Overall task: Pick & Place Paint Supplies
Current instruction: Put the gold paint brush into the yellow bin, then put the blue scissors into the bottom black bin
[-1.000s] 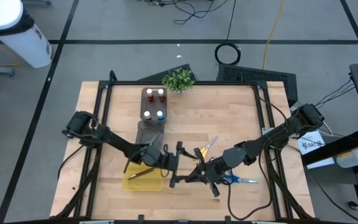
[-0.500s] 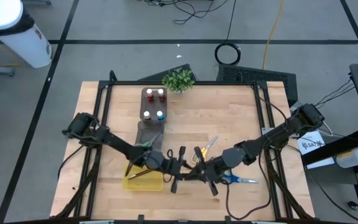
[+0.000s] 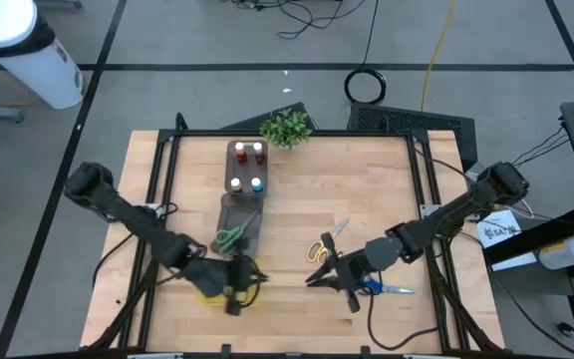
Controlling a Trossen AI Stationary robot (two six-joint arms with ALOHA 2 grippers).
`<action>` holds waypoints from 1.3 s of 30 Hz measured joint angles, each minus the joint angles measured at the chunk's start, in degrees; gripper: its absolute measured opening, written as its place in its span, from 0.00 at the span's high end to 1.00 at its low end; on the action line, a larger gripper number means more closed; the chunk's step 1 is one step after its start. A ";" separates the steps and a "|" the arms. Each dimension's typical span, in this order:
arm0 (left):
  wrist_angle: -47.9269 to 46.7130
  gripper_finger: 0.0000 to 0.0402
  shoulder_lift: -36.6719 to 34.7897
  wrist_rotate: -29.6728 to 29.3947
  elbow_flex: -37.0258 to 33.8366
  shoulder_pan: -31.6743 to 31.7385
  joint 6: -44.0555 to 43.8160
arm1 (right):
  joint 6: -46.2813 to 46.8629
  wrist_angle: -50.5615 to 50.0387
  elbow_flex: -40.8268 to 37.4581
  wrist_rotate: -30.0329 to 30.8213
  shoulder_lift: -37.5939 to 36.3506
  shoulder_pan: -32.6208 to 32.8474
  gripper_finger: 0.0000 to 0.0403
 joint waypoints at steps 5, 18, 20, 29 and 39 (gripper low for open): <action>-22.70 0.98 -3.34 4.38 0.00 -4.23 -22.03 | 0.57 -1.13 0.00 0.01 -0.56 -0.02 0.94; -33.44 0.92 -0.19 17.59 -0.13 -6.02 -31.09 | 0.44 -1.00 0.00 0.11 -0.56 -0.13 0.94; -33.38 0.92 -0.19 17.55 -0.13 -6.01 -31.33 | 0.44 -1.03 0.00 0.07 -0.56 -0.13 0.94; -33.89 0.88 -0.19 15.63 -0.13 -5.96 -37.90 | 0.44 -1.74 0.00 0.02 -0.56 -0.11 0.90; -35.42 0.61 -0.19 13.03 -0.13 -5.96 -36.33 | 1.12 -1.92 0.00 0.01 -0.56 -0.09 0.90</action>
